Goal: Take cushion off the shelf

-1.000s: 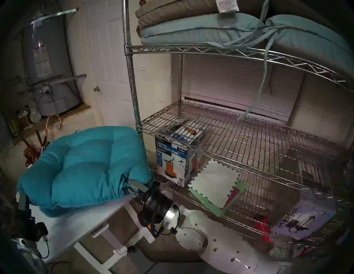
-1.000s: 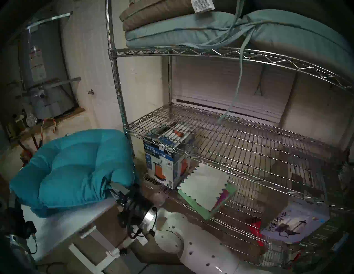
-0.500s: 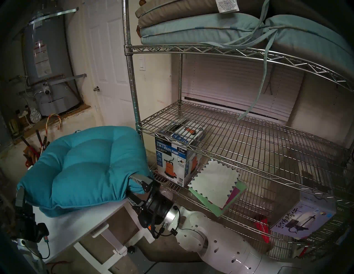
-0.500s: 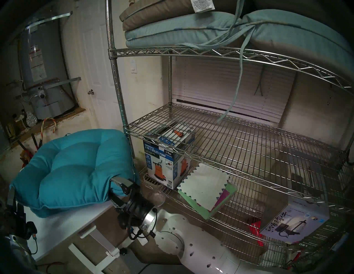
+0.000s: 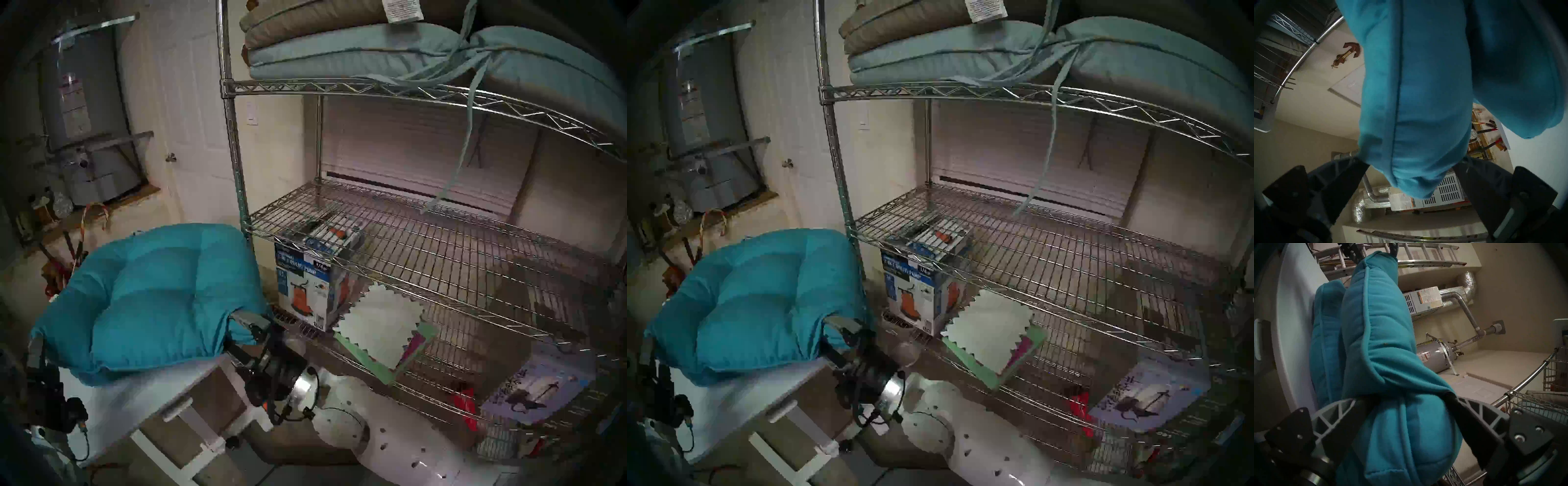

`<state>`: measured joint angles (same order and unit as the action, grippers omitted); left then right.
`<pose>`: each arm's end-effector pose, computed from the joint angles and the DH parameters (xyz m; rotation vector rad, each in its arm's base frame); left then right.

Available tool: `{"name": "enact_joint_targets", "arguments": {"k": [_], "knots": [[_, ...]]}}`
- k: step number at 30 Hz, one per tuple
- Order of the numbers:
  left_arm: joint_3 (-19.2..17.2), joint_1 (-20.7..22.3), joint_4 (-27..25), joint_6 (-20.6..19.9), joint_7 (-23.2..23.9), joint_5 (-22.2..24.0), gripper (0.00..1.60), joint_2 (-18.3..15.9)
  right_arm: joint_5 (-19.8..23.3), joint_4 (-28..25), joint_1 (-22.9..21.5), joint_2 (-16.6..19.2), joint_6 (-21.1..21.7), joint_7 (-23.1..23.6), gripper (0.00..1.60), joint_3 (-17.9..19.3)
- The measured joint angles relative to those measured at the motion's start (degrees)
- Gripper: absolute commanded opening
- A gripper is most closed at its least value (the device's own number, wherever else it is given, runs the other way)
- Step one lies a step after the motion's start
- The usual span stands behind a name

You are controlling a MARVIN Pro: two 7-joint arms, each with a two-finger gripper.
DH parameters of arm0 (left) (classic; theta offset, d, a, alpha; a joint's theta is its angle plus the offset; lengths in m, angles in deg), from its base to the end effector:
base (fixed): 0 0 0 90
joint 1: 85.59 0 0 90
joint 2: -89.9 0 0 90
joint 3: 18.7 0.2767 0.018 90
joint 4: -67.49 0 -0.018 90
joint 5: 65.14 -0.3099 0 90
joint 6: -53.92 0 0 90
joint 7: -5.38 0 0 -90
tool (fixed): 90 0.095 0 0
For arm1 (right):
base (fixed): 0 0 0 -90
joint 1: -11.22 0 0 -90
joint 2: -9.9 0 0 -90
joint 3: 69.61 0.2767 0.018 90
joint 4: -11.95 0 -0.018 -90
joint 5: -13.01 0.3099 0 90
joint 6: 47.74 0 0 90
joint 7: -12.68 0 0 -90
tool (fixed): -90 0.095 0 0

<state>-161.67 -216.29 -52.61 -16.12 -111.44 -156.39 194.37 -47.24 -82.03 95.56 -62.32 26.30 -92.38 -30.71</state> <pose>0.0949 0.2326 -0.2430 -1.0187 0.9736 -0.6352 0.2830 0.2414 -0.2958 0.7029 1.7281 2.3044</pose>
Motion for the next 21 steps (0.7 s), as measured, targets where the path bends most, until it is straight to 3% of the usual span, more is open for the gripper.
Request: {"name": "enact_joint_targets", "arguments": {"k": [11, 19, 20, 21], "knots": [[-1.0, -2.0, -7.8, 1.2, 12.6, 4.8, 1.6, 5.5, -0.1, -0.1, 0.0, 0.3, 0.0, 0.0, 1.6, 0.0], [-1.6, -2.9, -9.7, 2.0, 15.0, 6.0, 1.6, 6.9, -0.1, -0.1, 0.0, 0.3, -0.1, 0.0, 1.6, 0.0], [-1.9, -4.4, -11.6, 3.2, 16.3, 7.1, 1.6, 9.2, 0.1, -0.1, 0.0, 0.3, -0.2, -0.1, 1.6, -0.1], [-1.9, -4.4, -11.6, 3.2, 16.3, 7.1, 1.6, 9.2, 0.1, -0.1, 0.0, 0.3, -0.2, -0.1, 1.6, -0.1]]}}
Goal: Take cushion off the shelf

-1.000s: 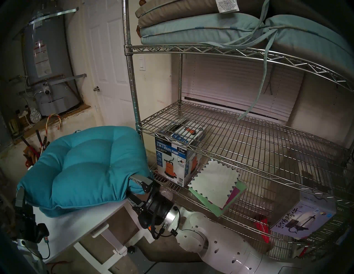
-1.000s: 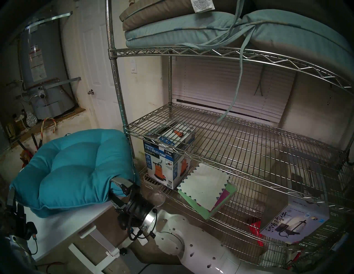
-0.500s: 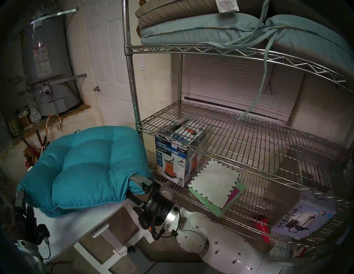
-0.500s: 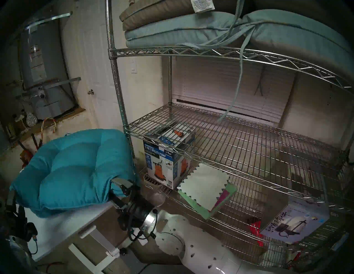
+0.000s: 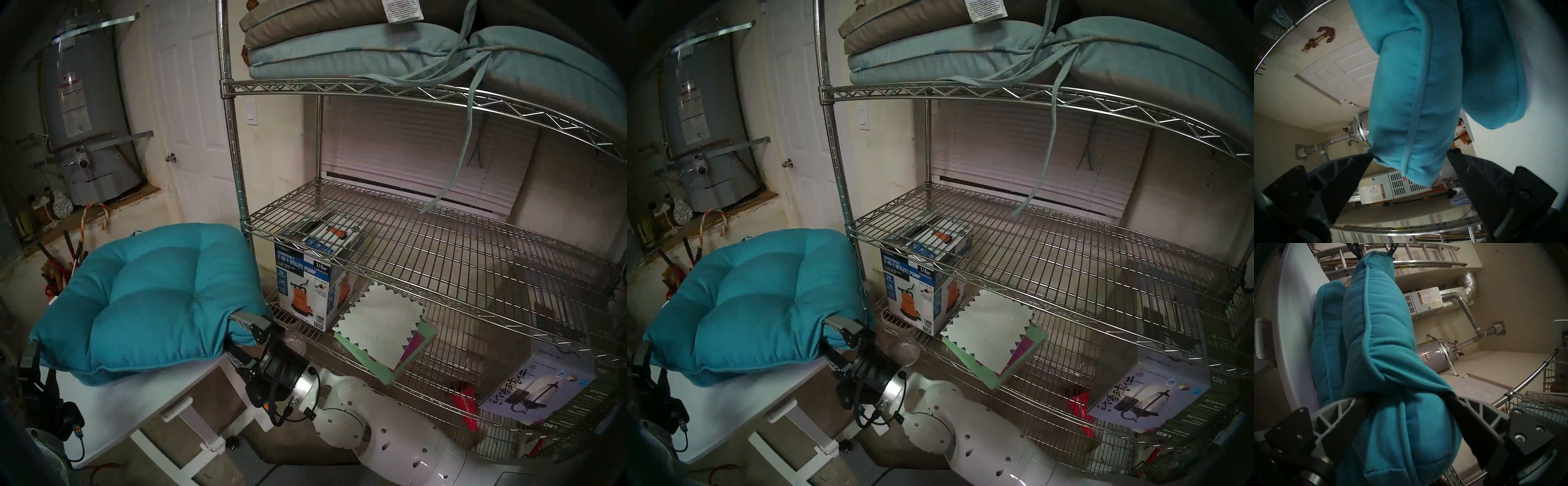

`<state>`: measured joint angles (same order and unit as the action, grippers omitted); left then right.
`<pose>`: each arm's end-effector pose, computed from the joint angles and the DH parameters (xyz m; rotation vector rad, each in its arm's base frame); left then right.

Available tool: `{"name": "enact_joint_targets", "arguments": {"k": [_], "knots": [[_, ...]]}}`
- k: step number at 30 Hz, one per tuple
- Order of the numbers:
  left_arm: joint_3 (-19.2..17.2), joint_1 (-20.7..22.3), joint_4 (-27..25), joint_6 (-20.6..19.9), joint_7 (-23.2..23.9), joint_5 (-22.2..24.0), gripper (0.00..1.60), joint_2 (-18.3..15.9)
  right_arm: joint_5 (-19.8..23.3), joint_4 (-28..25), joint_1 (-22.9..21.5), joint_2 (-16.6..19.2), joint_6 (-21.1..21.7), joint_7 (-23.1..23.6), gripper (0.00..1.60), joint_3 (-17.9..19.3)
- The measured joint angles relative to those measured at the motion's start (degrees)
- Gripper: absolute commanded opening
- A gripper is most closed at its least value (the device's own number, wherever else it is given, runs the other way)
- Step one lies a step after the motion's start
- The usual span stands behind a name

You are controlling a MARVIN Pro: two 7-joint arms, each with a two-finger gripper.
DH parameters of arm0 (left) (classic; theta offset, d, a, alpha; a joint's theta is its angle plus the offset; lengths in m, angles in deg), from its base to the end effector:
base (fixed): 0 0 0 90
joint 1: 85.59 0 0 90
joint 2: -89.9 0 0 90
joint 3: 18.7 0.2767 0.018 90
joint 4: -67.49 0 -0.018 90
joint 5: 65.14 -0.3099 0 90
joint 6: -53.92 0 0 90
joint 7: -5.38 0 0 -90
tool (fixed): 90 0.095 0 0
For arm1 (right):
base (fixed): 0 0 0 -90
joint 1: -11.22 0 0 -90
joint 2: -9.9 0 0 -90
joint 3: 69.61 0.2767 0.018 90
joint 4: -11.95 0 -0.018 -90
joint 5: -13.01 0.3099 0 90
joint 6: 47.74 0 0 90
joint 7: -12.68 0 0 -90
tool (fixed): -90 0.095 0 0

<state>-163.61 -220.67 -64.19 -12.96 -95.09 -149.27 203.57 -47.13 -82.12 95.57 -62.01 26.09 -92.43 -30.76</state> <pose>0.0724 0.2108 -0.2209 -1.2638 0.9754 -0.5901 0.2825 0.2401 -0.2964 0.7004 1.7324 2.3055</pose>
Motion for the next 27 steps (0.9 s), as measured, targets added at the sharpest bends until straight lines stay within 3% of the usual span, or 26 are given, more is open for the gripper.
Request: {"name": "enact_joint_targets", "arguments": {"k": [11, 27], "knots": [[0.5, -2.0, -1.9, 1.6, -0.4, 0.7, 1.6, 1.2, 0.0, 0.0, 0.0, 0.0, 0.0, 0.0, 1.6, 0.0], [5.9, -12.1, -4.7, 5.2, -5.7, 2.1, 1.6, 1.4, 0.0, 0.1, 0.0, 0.3, 0.0, -0.3, 1.6, 0.0]]}}
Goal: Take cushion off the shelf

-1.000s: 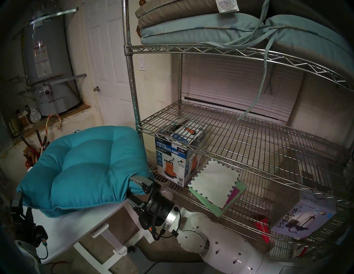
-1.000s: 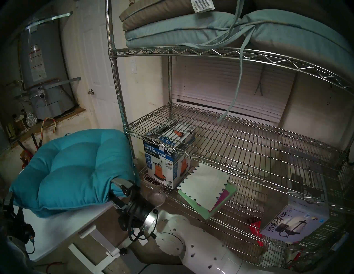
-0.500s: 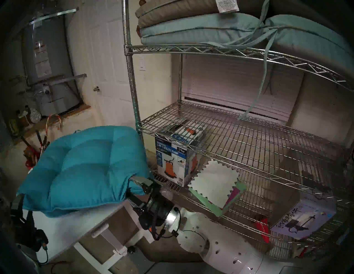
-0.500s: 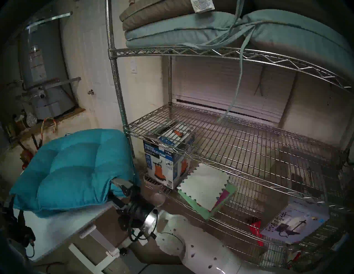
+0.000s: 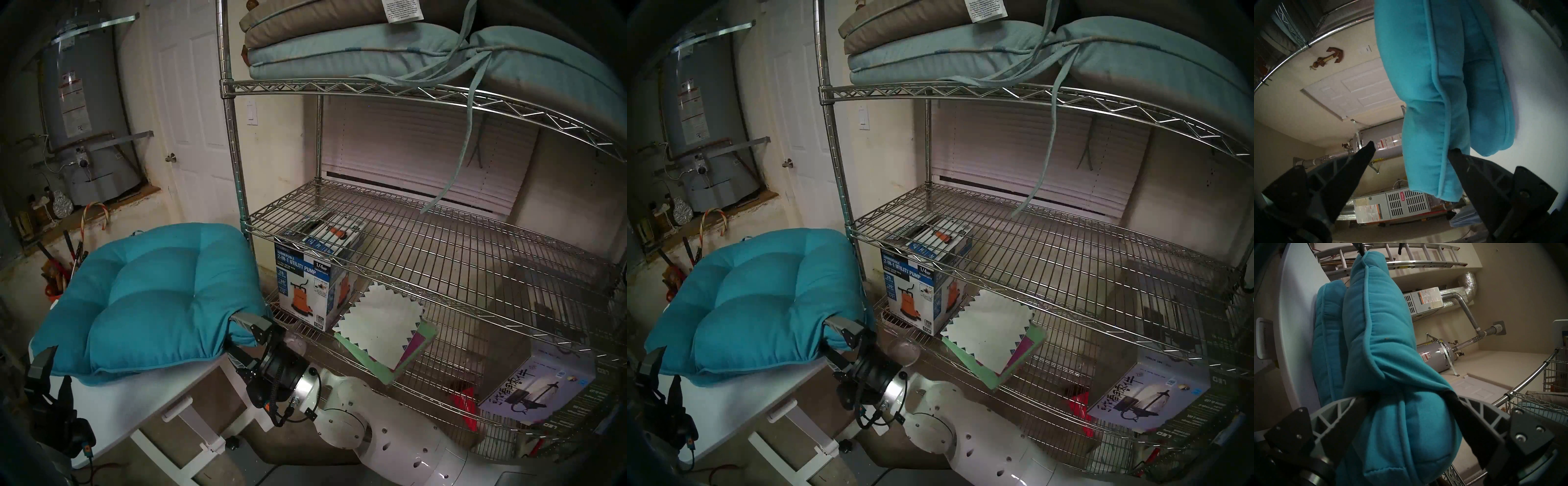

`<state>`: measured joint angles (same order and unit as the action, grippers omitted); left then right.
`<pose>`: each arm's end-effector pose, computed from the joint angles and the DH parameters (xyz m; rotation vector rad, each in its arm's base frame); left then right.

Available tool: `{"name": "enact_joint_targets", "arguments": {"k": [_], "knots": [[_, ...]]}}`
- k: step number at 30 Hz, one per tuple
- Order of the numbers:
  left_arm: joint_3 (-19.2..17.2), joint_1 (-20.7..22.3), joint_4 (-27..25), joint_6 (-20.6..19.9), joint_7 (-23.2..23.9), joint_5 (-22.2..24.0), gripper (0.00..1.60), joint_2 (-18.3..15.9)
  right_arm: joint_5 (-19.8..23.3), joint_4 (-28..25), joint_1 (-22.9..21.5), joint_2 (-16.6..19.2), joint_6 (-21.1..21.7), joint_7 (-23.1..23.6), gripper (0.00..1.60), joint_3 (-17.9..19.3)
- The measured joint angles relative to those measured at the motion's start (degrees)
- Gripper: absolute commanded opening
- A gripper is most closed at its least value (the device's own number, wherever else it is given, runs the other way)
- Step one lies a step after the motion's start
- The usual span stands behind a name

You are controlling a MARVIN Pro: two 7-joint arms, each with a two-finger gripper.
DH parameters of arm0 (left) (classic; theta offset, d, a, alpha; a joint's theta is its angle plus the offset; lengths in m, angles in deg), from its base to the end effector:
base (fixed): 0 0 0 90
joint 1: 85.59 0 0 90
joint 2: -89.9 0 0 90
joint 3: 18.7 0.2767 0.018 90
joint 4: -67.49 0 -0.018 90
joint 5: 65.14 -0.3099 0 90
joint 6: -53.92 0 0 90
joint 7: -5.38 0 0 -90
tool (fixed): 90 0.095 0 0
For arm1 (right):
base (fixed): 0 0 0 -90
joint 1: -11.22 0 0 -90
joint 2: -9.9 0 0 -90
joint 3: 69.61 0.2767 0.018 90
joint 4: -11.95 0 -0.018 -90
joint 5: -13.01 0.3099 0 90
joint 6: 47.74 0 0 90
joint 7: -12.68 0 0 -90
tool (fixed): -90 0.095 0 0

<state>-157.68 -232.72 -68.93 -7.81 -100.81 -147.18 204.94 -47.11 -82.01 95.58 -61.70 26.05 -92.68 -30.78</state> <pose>0.0615 0.1726 -0.2116 -1.2237 1.1064 -0.7476 0.2826 0.2381 -0.2981 0.7006 1.7342 2.3020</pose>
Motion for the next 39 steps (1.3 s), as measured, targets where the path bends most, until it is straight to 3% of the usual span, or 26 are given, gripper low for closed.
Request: {"name": "enact_joint_targets", "arguments": {"k": [24, 39], "knots": [[7.8, -14.4, -2.2, -1.3, -12.1, 0.2, 1.6, 0.0, 0.2, -1.6, 0.6, 2.0, -0.2, -0.2, 1.6, 0.6], [10.9, -17.0, -2.3, -3.9, -16.7, -0.2, 1.6, 0.0, 0.4, -8.1, 4.5, 8.0, 1.0, -0.1, 1.6, 2.2]]}}
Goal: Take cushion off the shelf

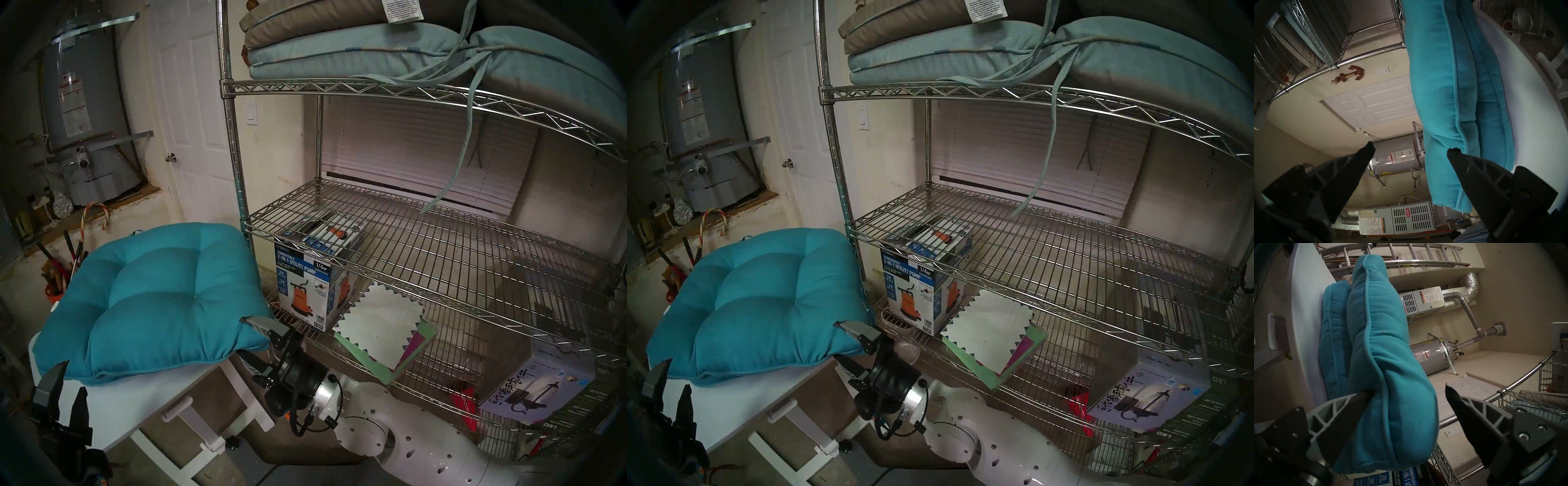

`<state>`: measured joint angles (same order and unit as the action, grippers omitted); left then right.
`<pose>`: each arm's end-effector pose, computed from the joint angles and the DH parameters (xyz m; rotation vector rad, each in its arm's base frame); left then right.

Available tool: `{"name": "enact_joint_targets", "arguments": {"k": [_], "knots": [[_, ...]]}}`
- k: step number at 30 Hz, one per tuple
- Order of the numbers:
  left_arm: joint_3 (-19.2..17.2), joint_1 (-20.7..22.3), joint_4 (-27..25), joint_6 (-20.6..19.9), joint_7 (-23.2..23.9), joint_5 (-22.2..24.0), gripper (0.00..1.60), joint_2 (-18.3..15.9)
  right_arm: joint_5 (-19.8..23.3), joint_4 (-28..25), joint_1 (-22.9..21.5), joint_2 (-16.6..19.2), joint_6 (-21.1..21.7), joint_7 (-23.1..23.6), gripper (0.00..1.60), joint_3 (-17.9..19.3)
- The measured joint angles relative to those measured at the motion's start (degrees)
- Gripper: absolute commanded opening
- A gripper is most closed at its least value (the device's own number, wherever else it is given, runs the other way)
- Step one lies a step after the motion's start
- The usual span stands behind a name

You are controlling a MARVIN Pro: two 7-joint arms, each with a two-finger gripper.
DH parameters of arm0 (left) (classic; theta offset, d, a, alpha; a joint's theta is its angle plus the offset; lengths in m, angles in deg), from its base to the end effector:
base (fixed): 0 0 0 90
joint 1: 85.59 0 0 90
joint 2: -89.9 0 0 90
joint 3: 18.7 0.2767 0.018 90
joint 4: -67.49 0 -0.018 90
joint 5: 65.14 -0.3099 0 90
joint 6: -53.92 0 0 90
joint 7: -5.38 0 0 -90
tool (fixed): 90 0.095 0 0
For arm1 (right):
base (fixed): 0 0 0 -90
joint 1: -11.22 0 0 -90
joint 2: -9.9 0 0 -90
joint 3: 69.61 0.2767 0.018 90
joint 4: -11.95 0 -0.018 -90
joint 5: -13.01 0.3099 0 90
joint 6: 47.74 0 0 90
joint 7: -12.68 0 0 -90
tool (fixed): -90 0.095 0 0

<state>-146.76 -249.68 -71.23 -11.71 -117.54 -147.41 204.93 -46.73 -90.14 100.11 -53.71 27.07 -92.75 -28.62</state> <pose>0.0351 0.1320 -0.2047 -1.1468 1.0981 -0.8780 0.2647 0.1989 -0.2920 0.6919 1.7433 2.2578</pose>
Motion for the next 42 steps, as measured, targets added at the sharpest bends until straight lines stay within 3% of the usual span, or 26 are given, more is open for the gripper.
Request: {"name": "enact_joint_targets", "arguments": {"k": [27, 42], "knots": [[5.3, -0.5, 0.0, -2.4, -4.2, -6.6, 1.6, 0.0, 3.1, -12.5, 12.5, 15.4, 3.4, -5.5, 1.6, 7.8], [7.2, -0.5, 0.0, -2.1, -7.3, -9.3, 1.6, 0.0, 5.0, -17.0, 17.8, 21.2, 5.3, -9.7, 1.6, 12.2]]}}
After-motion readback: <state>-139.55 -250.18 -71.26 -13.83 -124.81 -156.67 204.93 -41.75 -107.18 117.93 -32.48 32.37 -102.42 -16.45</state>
